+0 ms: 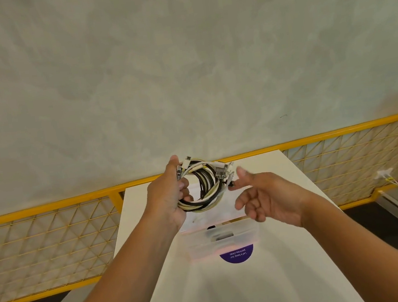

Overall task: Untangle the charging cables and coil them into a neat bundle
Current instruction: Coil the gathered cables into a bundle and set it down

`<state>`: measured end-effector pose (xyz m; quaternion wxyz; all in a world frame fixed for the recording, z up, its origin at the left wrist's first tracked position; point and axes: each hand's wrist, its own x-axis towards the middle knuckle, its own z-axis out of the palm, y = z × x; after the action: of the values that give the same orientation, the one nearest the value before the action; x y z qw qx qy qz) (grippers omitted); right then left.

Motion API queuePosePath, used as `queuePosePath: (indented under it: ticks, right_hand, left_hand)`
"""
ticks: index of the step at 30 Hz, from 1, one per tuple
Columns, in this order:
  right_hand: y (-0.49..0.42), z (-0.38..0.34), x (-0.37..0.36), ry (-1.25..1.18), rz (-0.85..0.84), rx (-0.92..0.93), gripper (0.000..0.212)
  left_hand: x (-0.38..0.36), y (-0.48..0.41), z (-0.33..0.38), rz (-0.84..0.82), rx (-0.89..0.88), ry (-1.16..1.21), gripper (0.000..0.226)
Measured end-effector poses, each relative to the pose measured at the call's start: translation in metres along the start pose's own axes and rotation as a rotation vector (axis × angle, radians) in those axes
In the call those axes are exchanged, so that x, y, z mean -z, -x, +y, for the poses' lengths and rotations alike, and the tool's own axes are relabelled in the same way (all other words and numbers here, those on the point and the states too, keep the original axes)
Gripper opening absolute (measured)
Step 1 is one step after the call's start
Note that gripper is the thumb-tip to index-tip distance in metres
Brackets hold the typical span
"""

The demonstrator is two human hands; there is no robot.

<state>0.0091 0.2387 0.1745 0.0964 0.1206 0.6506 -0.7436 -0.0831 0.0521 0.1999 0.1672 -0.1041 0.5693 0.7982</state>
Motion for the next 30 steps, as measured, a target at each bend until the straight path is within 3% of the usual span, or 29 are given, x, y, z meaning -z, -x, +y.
queuePosePath:
  ticks: [3, 7, 16, 21, 23, 27, 30]
  right_hand:
    - [0.0, -0.003, -0.009, -0.03, -0.048, 0.071, 0.066]
    - [-0.008, -0.008, -0.02, 0.025, 0.105, 0.165, 0.044]
    - [-0.017, -0.011, -0.022, -0.042, 0.142, 0.273, 0.047]
    - [-0.021, -0.009, -0.028, 0.004, 0.136, 0.238, 0.024]
    - [-0.021, -0.009, -0.031, 0.091, 0.126, 0.217, 0.033]
    - [-0.019, -0.008, -0.04, 0.34, 0.2, 0.261, 0.072]
    - [-0.017, -0.007, -0.042, 0.423, 0.29, 0.352, 0.076]
  left_hand:
    - [-0.004, 0.003, -0.005, 0.04, -0.06, -0.054, 0.031]
    - [-0.007, 0.008, -0.012, 0.02, -0.12, -0.142, 0.038]
    - [-0.011, 0.017, -0.009, -0.066, -0.104, -0.149, 0.033]
    - [-0.011, 0.02, -0.011, -0.035, -0.141, -0.121, 0.033]
    - [-0.012, 0.021, -0.014, -0.034, -0.146, -0.129, 0.032]
    - [-0.013, 0.024, -0.015, -0.063, -0.146, -0.127, 0.027]
    - [-0.011, 0.024, -0.015, -0.116, -0.193, -0.143, 0.021]
